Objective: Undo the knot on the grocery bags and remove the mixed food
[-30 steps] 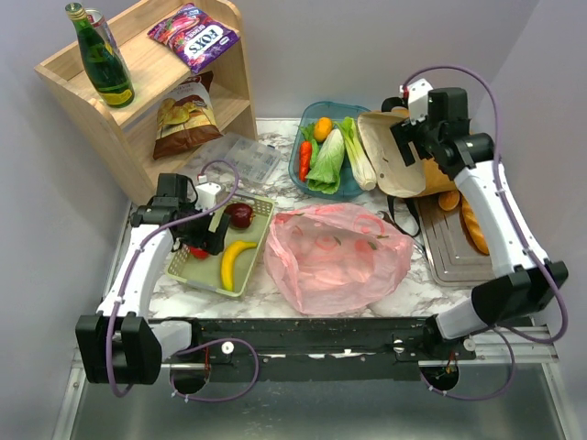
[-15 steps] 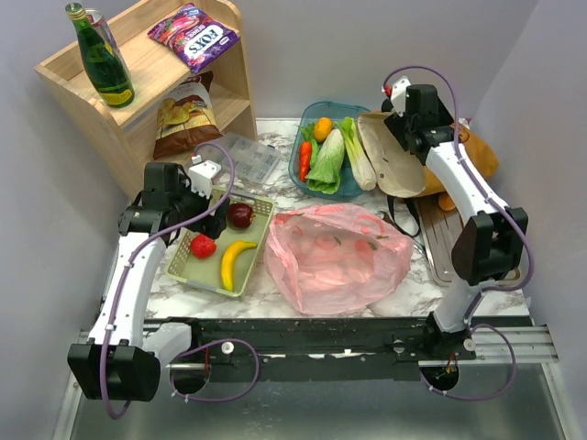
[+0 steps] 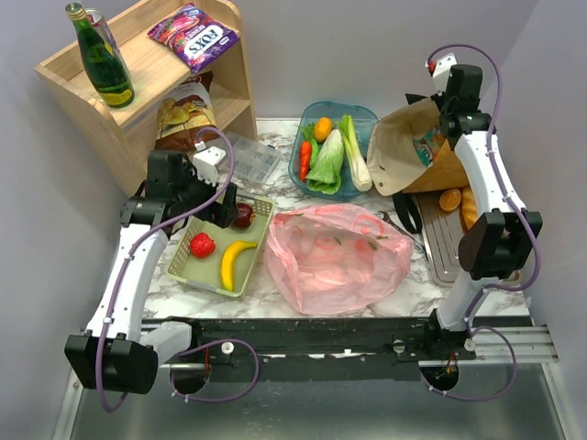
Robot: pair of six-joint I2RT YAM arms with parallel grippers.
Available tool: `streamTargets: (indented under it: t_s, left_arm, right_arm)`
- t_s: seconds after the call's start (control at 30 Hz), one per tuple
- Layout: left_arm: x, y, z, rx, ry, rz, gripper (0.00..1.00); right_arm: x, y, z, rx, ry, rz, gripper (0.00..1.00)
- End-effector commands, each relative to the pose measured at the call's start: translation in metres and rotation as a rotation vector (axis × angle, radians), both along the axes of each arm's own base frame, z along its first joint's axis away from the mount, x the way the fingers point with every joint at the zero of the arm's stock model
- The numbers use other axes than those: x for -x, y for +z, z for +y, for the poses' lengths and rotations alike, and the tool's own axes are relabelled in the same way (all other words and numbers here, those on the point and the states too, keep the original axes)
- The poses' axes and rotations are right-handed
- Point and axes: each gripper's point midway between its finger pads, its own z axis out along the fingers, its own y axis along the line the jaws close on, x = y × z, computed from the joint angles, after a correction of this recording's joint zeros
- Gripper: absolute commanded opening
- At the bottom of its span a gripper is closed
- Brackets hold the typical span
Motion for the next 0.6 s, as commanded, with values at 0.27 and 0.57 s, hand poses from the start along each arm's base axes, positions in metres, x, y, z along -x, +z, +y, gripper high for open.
streamTargets:
  t_s: [0.27, 0.57]
  left_arm:
    - [-0.016, 0.022, -0.029, 0.075, -0.068, -0.074, 0.98]
    - [-0.008, 0.046, -0.057, 0.11, -0.194, -0.169, 0.99]
  right_arm:
    - [0.012, 0.193, -0.013, -0.045, -0.002, -0.552, 0.01]
    - [0.037, 0.231, 0.007, -0.101, 0.103, -0.56, 0.01]
